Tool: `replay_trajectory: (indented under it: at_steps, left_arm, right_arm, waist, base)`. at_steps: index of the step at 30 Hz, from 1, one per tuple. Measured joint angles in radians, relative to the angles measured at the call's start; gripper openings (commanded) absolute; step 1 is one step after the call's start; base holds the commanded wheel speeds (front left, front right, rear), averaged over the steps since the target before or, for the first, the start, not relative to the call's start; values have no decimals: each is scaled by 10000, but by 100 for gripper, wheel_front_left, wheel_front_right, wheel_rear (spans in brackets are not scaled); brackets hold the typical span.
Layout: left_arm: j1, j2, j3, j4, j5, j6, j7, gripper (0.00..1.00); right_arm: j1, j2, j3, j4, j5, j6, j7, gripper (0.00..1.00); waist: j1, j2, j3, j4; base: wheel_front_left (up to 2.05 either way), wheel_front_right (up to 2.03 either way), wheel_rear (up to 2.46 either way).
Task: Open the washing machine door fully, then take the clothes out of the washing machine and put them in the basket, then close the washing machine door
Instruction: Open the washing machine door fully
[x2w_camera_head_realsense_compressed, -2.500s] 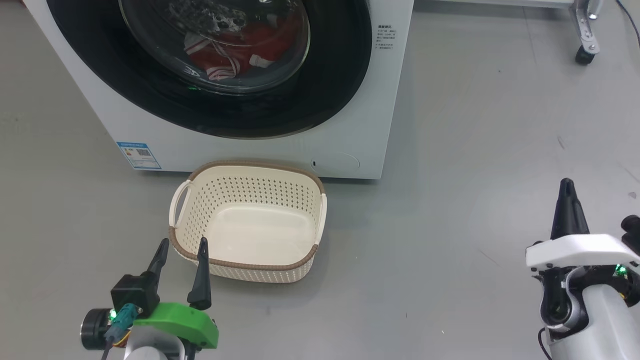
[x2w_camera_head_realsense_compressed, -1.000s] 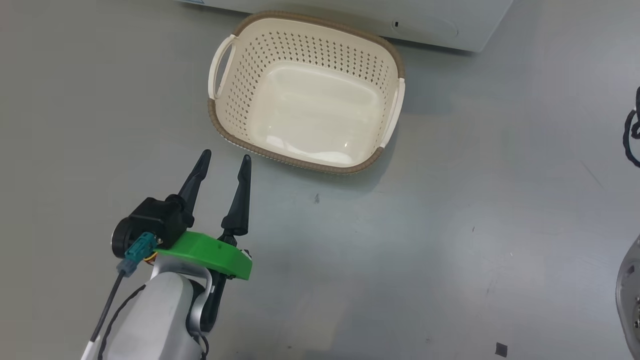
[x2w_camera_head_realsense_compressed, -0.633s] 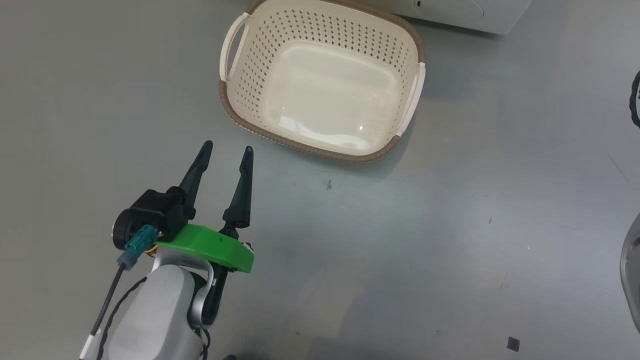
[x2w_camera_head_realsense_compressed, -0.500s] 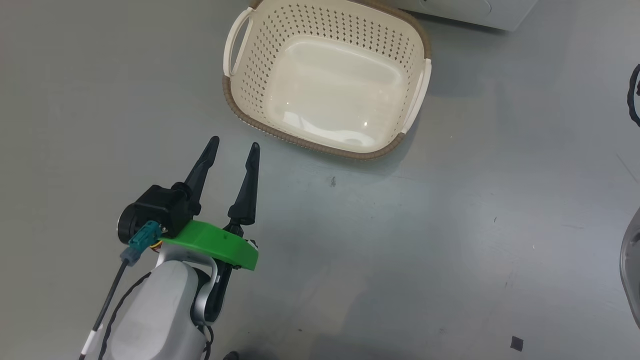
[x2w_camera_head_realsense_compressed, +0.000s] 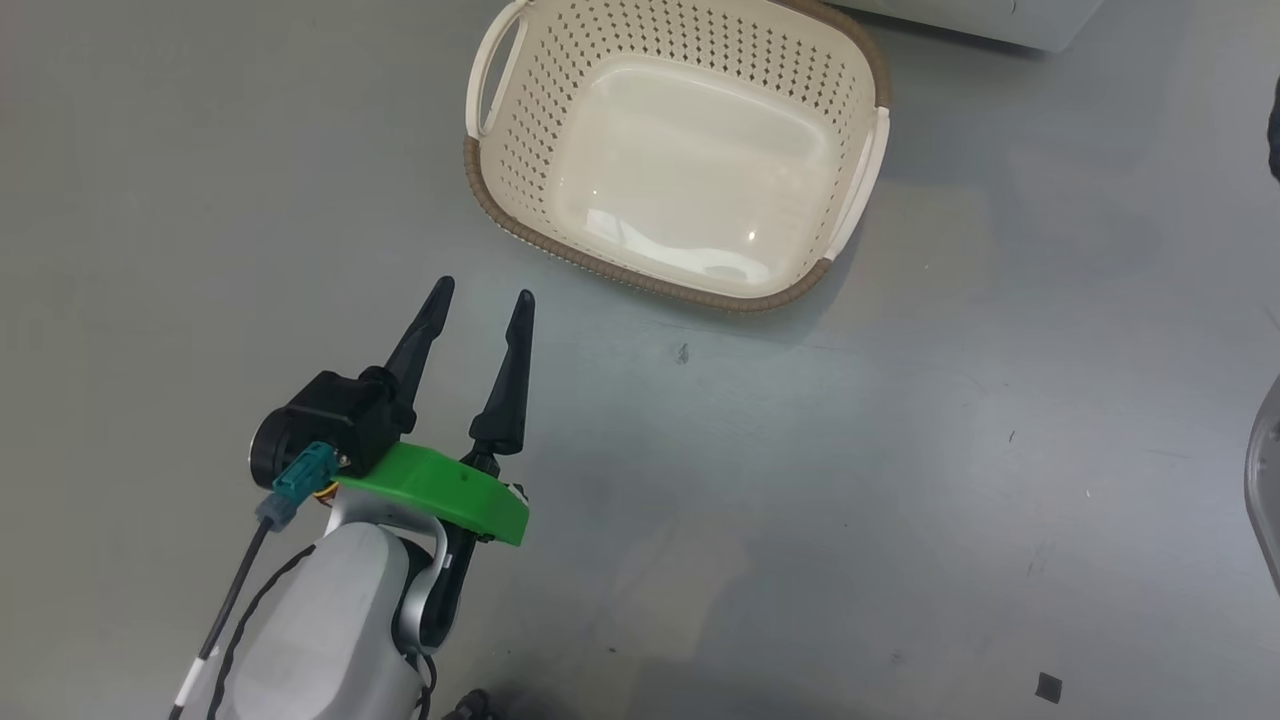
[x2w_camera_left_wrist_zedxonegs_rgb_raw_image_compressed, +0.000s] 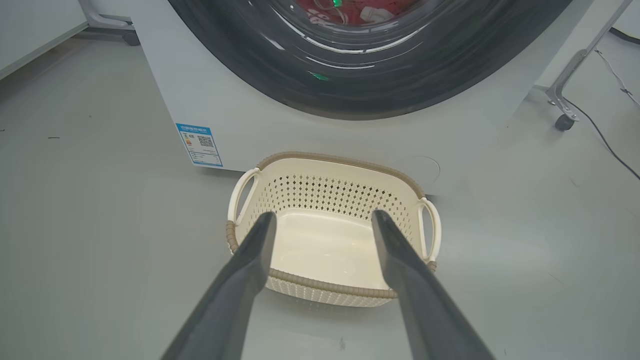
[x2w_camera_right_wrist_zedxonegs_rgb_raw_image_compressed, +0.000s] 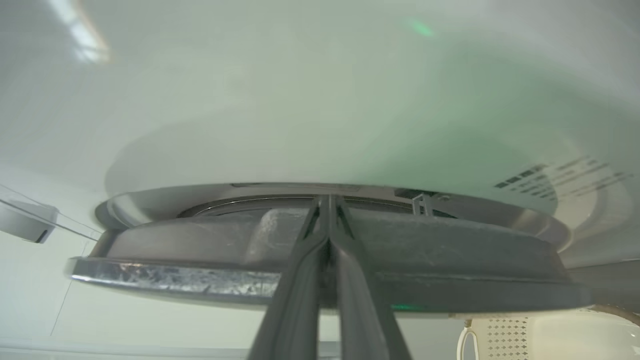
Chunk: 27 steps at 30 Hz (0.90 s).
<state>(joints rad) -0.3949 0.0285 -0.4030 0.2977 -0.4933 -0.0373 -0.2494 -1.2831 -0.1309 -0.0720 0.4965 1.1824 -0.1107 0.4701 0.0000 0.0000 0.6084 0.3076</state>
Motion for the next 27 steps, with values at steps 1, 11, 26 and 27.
replay_trajectory:
  at_steps: [1, 11, 26, 27]
  left_arm:
    - [-6, 0, -52, -4, -19, 0, 2, 100]
    - [-125, -17, -163, -12, -117, 48, 0, 100]
    - [-154, -21, -272, 48, -161, 102, 0, 100]
    - [-154, -21, -272, 56, -161, 104, 0, 100]
  right_arm:
    - [-105, 23, -90, 23, 79, -61, 8, 0]
    - [-668, 52, -497, 834, 690, -127, 330, 0]
    - [-1054, 48, -1043, 1873, 1565, -151, 895, 0]
    - [-1070, 46, -1035, 1916, 1563, -151, 932, 0]
  waist:
    - [0, 0, 18, 19]
    - [0, 0, 155, 178]
    - [0, 0, 91, 185]
    - [0, 0, 79, 179]
  base:
    - [0, 0, 0]
    - [0, 0, 0]
    - [0, 0, 0]
    - [0, 0, 0]
